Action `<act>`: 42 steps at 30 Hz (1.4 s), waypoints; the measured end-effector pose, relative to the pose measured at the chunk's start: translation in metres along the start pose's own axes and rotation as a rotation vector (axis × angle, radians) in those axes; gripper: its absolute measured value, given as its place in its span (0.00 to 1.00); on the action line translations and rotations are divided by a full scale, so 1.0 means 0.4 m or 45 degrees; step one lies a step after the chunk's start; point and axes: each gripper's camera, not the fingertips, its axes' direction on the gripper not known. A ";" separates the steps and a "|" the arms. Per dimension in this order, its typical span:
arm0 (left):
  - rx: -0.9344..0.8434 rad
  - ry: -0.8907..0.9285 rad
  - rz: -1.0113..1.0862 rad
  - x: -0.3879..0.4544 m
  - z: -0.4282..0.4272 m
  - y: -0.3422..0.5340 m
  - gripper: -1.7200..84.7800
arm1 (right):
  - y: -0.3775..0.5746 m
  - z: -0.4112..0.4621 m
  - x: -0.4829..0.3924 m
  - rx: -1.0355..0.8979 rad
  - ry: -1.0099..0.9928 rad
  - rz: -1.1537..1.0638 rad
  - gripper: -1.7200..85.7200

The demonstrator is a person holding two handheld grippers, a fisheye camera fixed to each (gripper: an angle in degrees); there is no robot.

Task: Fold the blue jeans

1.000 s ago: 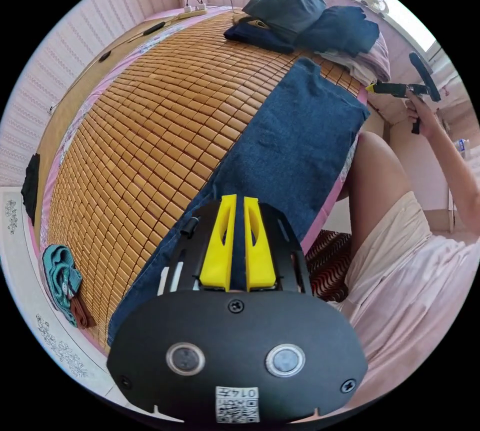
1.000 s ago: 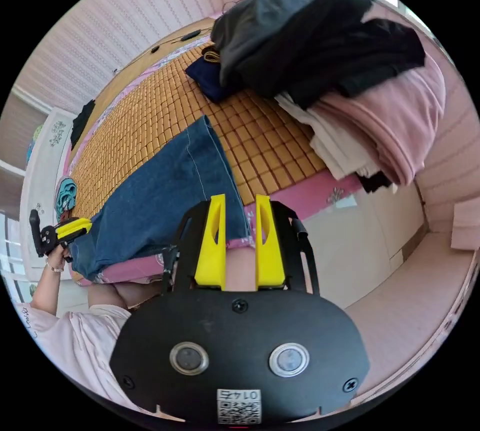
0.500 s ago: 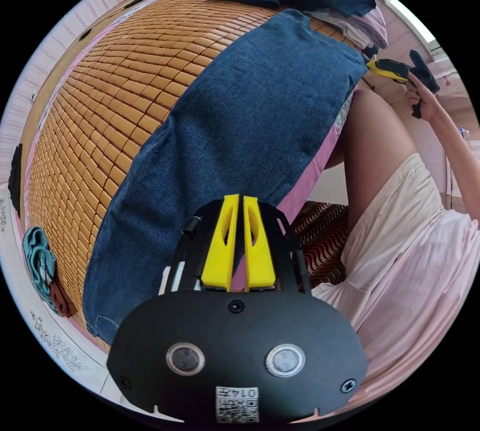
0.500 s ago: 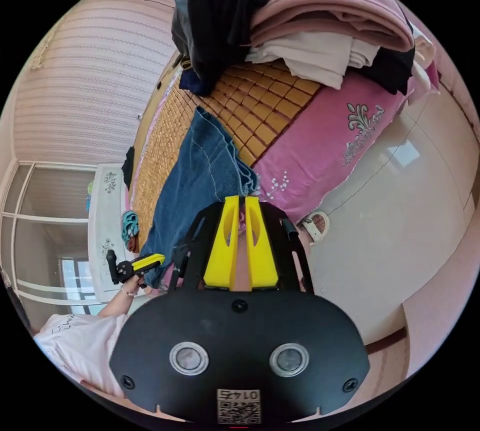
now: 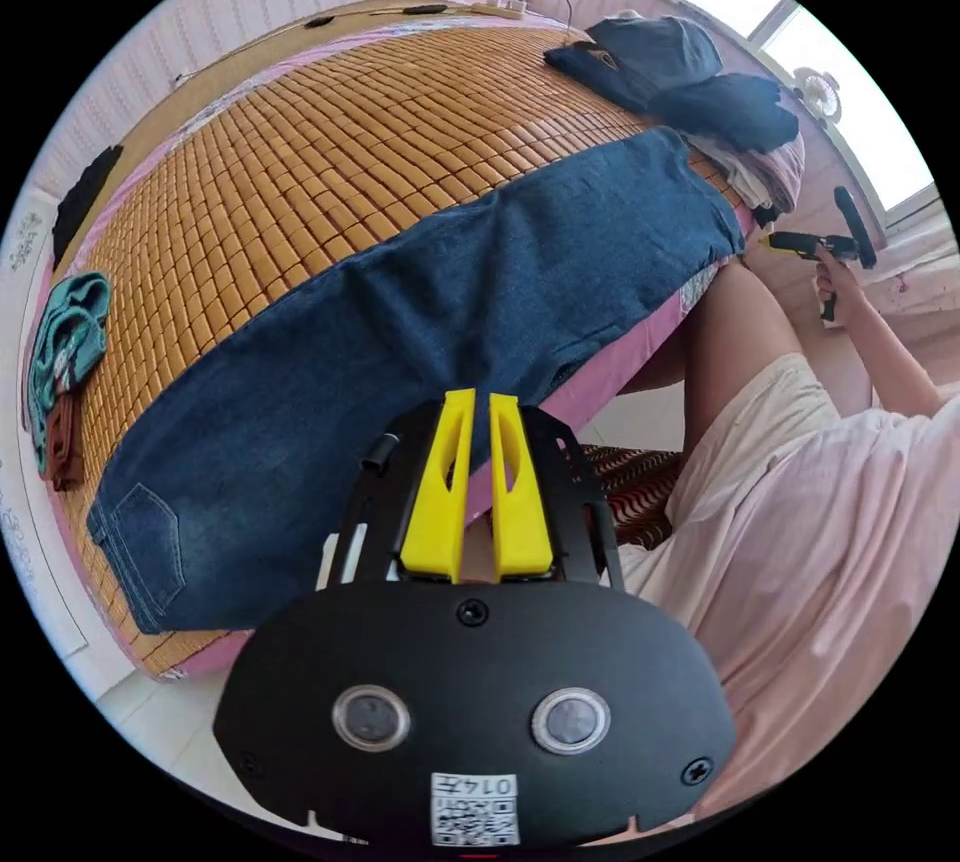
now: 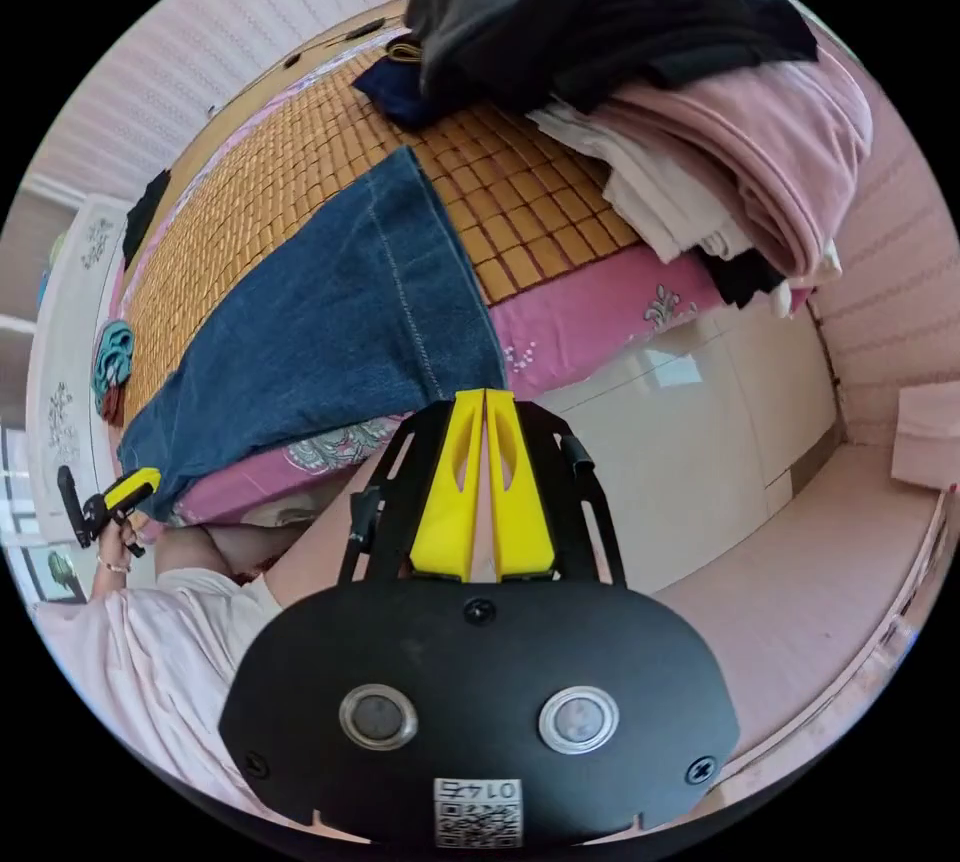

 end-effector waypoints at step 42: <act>0.307 -0.183 -0.924 -1.094 -0.475 0.672 0.06 | 0.166 0.669 -2.631 -0.248 -0.050 -2.070 0.03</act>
